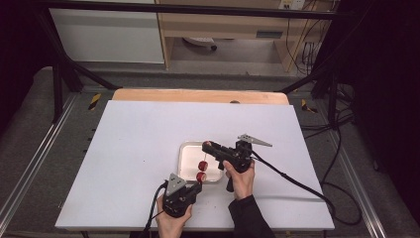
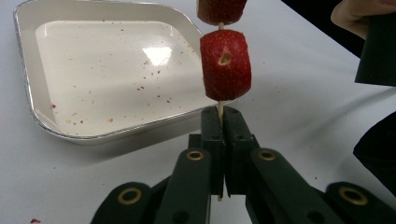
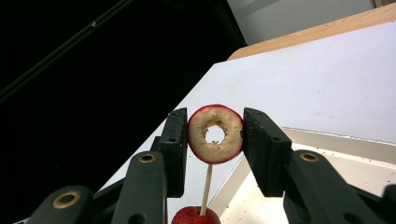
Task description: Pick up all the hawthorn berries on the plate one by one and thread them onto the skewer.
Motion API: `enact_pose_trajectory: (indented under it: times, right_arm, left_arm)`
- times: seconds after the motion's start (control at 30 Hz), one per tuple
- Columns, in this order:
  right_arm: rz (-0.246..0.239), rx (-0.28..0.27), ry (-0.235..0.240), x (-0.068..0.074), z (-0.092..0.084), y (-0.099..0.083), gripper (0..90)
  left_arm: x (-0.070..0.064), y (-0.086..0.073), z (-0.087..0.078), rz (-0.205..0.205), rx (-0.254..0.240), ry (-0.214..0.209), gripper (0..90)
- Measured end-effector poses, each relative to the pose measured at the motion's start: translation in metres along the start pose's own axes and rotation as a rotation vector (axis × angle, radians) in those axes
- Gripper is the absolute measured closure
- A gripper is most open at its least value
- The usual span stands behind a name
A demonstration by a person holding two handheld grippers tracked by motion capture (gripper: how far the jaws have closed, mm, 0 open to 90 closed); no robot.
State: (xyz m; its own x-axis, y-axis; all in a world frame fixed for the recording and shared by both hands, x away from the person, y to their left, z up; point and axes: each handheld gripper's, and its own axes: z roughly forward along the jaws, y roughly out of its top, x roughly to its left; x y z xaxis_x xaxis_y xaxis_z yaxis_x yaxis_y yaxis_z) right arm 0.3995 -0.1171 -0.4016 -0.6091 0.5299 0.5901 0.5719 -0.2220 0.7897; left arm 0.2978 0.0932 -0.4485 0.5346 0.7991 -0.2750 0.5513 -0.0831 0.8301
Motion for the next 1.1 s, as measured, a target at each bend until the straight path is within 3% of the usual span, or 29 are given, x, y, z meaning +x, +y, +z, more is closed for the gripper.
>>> enact_pose_trajectory:
  times: [0.3, 0.43, 0.53, 0.87, 1.0, 1.1]
  right_arm:
    - [0.060, 0.001, -0.015, 0.0009, -0.0010, 0.0023, 62.2]
    - [0.000, -0.021, -0.007, 0.0012, -0.0004, -0.0011, 62.3]
    - [-0.039, -0.023, 0.005, 0.0010, 0.0001, -0.0034, 62.3]
    - [-0.035, 0.001, 0.007, 0.0029, -0.0030, -0.0023, 62.4]
    - [-0.046, 0.008, 0.008, 0.0032, -0.0041, -0.0015, 62.5]
    - [-0.055, 0.038, 0.013, 0.0019, -0.0048, 0.0005, 62.5]
  left_arm:
    - [-0.0008, -0.0021, -0.0026, -0.009, -0.040, 0.011, 88.4]
    - [-0.0013, -0.0017, -0.0041, -0.073, -0.031, -0.050, 88.5]
    - [-0.0007, -0.0001, -0.0061, -0.092, -0.045, -0.061, 88.5]
    - [0.0008, 0.0024, 0.0016, -0.066, -0.022, -0.032, 88.5]
    - [0.0012, 0.0024, 0.0022, -0.059, -0.022, -0.053, 88.6]
    - [0.0021, 0.0040, -0.0020, -0.051, -0.067, -0.058, 88.9]
